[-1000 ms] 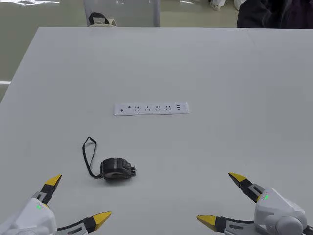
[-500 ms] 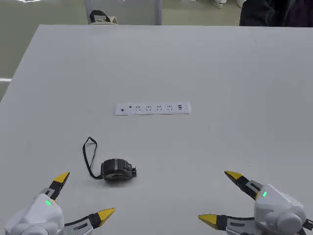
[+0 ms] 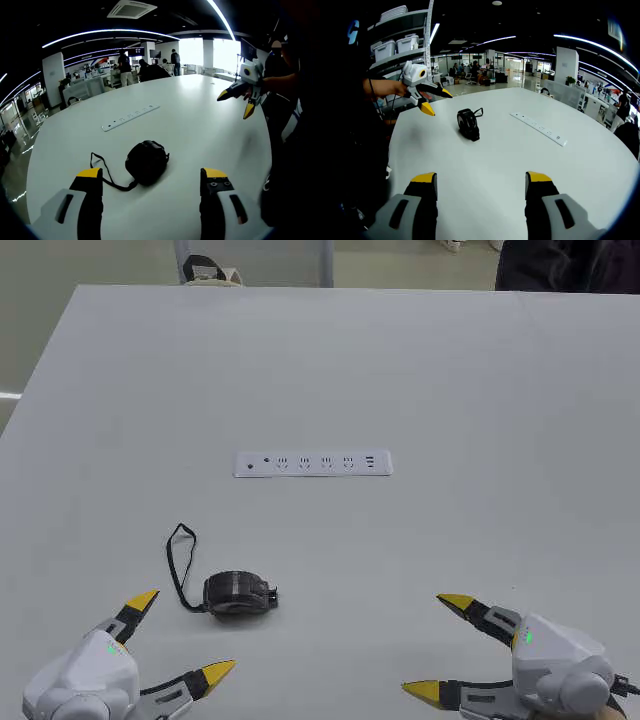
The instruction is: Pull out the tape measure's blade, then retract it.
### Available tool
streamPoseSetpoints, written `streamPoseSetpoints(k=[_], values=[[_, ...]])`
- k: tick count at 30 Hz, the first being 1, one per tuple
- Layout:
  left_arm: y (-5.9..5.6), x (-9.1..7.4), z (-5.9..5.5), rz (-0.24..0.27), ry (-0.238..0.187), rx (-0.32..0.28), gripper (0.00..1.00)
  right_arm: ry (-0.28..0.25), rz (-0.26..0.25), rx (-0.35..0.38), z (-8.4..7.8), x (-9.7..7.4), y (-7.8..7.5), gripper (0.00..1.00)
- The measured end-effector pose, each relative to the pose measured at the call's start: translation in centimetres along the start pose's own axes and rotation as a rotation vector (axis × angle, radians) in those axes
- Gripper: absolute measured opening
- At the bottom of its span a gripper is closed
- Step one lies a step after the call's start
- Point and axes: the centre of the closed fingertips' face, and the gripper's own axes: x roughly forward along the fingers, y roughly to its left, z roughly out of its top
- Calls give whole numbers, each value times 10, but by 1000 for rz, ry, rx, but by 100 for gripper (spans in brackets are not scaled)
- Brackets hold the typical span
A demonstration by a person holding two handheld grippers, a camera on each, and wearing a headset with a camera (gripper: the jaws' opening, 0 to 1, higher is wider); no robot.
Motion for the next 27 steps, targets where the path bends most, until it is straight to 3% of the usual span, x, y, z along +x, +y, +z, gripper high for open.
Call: streamPoseSetpoints(k=[7,14,27], values=[[5,11,1,-43,4,53,71,14,55,-40,-2,11,-5,67],[6,23,-3,-131,31,123,60,18,119,-84,0,23,-6,59],[20,49,-1,-235,93,238,58,28,209,-142,-2,55,-12,50]])
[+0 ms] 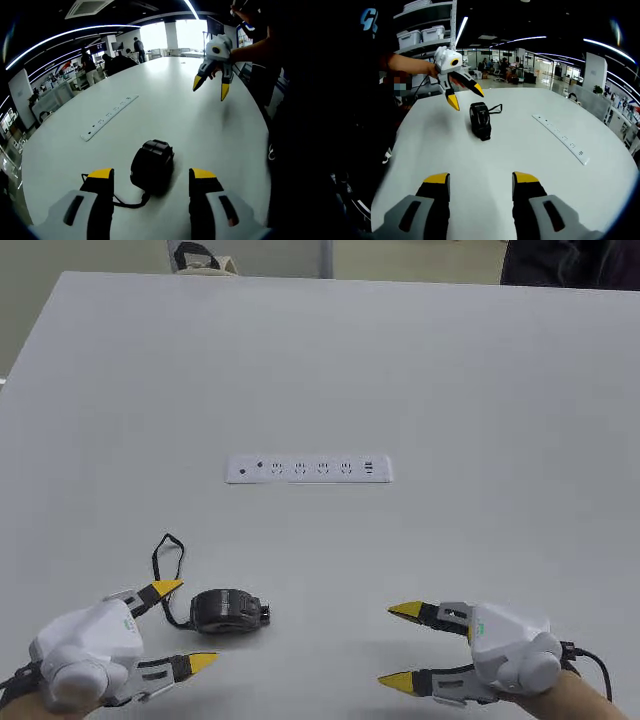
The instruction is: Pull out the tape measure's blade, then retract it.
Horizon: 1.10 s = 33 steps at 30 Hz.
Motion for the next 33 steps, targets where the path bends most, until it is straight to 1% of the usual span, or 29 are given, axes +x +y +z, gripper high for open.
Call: streamPoseSetpoints(k=[2,4,6,9,11,13,16,18,22,25,28,29,30,33], values=[[-1,4,2,-33,7,18,58,-1,10,-5,1,5,-2,50],[-1,9,-1,-63,24,45,57,-4,17,-9,1,10,-5,49],[0,14,-2,-85,39,75,57,-6,27,-18,2,15,-8,49],[1,22,-1,-110,50,105,55,-3,41,-29,1,24,-11,48],[3,26,-2,-129,73,137,54,-3,51,-34,1,30,-14,47],[3,30,-3,-154,87,160,52,-5,59,-37,2,36,-16,47],[4,34,-6,-179,101,183,48,-7,70,-43,2,44,-18,45],[5,37,-8,-195,107,191,45,-12,76,-46,4,49,-19,44],[2,42,-11,-231,118,221,41,-17,94,-51,6,61,-21,42],[-2,47,-12,-260,126,251,36,-20,103,-52,7,71,-24,40],[-9,49,-14,-304,131,283,32,-32,109,-57,11,82,-25,38],[-8,50,-15,-297,129,294,32,-32,113,-57,12,87,-25,37],[-7,50,-15,-299,128,291,32,-32,115,-57,14,90,-25,37],[-8,49,-15,-315,118,296,32,-37,121,-55,16,102,-25,36]])
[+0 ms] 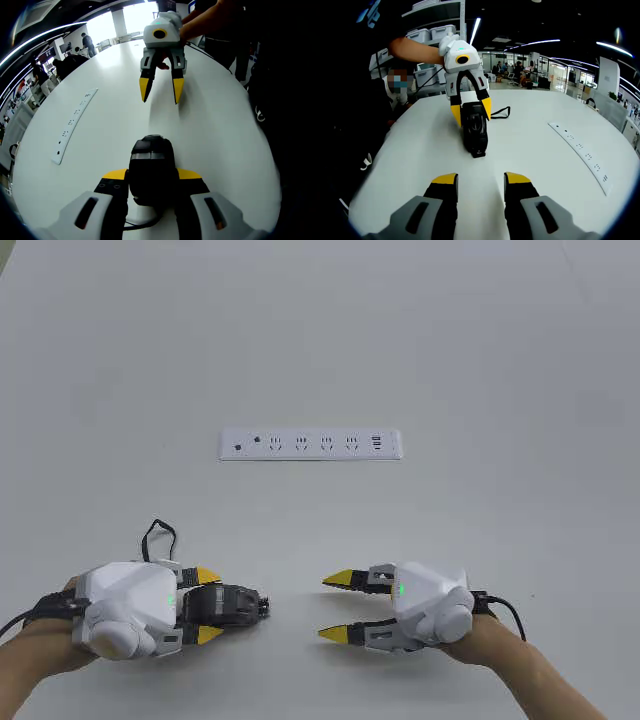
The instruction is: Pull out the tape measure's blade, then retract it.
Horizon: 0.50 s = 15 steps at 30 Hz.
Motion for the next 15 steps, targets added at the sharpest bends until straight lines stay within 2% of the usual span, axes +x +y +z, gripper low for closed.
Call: streamPoseSetpoints(k=[7,12,15], values=[[-2,-1,2,-19,-16,14,31,12,26,16,0,24,4,28],[-3,-1,3,-32,-17,23,31,7,56,22,4,39,11,28],[-3,-1,3,-33,-21,16,31,31,76,12,1,49,16,27]])
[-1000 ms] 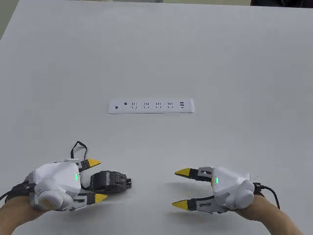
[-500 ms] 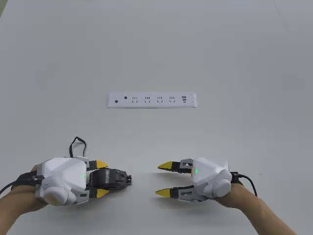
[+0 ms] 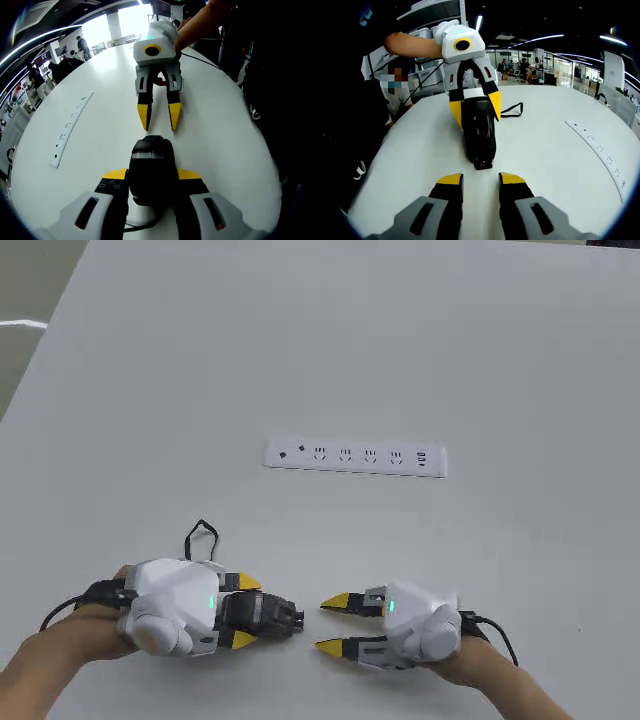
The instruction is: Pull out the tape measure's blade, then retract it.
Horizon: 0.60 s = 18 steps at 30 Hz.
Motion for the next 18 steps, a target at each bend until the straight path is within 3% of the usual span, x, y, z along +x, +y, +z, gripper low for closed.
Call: streamPoseSetpoints(k=[4,9,18], values=[[0,-1,3,1,-4,-11,31,2,9,-6,3,8,3,26],[0,-2,3,1,-5,-21,30,-4,-16,-28,6,14,-2,25],[1,-2,-1,15,-1,-33,30,10,-1,-30,6,22,-7,15]])
